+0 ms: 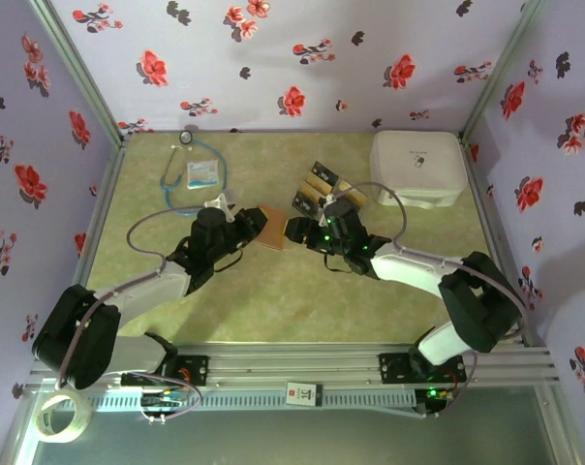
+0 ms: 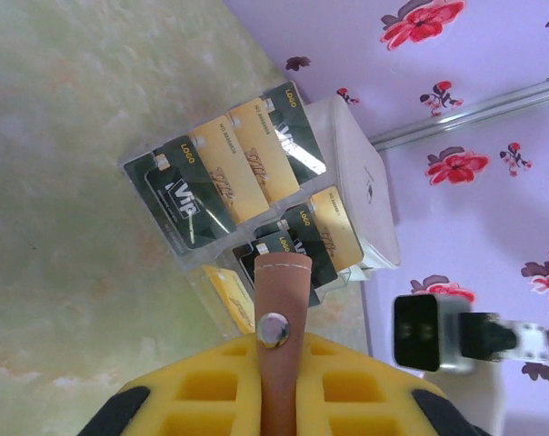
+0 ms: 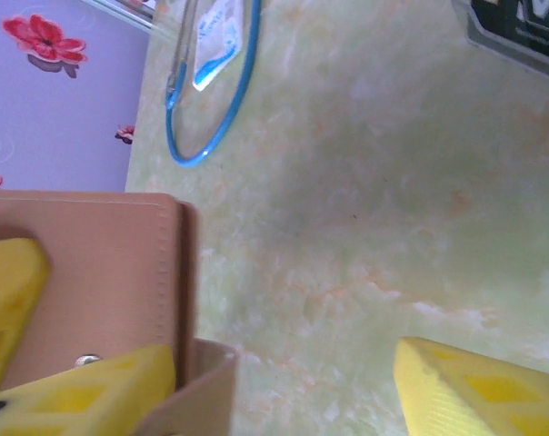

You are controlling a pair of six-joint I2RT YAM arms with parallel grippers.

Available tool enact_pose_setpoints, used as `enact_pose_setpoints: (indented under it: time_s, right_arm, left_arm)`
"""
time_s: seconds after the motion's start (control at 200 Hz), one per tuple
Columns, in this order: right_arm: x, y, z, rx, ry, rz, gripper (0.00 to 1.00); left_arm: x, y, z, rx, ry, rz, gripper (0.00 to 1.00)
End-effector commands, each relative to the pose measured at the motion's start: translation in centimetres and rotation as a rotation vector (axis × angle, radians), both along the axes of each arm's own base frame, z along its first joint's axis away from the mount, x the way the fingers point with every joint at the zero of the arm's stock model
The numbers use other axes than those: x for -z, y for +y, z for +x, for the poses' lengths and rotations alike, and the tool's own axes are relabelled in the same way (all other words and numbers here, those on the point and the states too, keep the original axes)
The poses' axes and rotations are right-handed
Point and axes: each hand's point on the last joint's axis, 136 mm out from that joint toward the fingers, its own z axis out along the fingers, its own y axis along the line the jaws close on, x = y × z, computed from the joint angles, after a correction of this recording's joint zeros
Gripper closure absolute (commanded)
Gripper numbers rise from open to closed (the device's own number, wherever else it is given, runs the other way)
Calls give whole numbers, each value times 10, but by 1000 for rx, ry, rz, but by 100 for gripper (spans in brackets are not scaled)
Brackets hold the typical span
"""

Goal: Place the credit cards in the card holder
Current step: Open the card holder at the center of the table.

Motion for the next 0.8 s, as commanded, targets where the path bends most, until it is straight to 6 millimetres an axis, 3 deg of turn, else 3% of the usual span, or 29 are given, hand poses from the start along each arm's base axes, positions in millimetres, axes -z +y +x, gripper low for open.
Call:
enact_pose_setpoints:
  time_s: [0.0, 0.16, 0.57, 0.675, 0.795]
  right_arm:
    - [3, 4, 0, -3, 7, 60, 45]
    - [8, 3, 2, 3, 15, 80, 55]
    - [-17, 34, 3, -120, 12, 294, 56]
    - [-20, 39, 2, -139, 13, 345, 62]
    - [-25, 40, 1, -150, 5, 365, 75]
  left_arm:
    - [-6, -2, 1, 9, -24, -54, 97]
    - [-5, -2, 1, 9, -21, -73, 97]
    - [-3, -3, 2, 7, -24, -107, 97]
    - [-2, -4, 3, 9, -25, -116, 97]
    - [1, -4, 3, 8, -18, -117, 96]
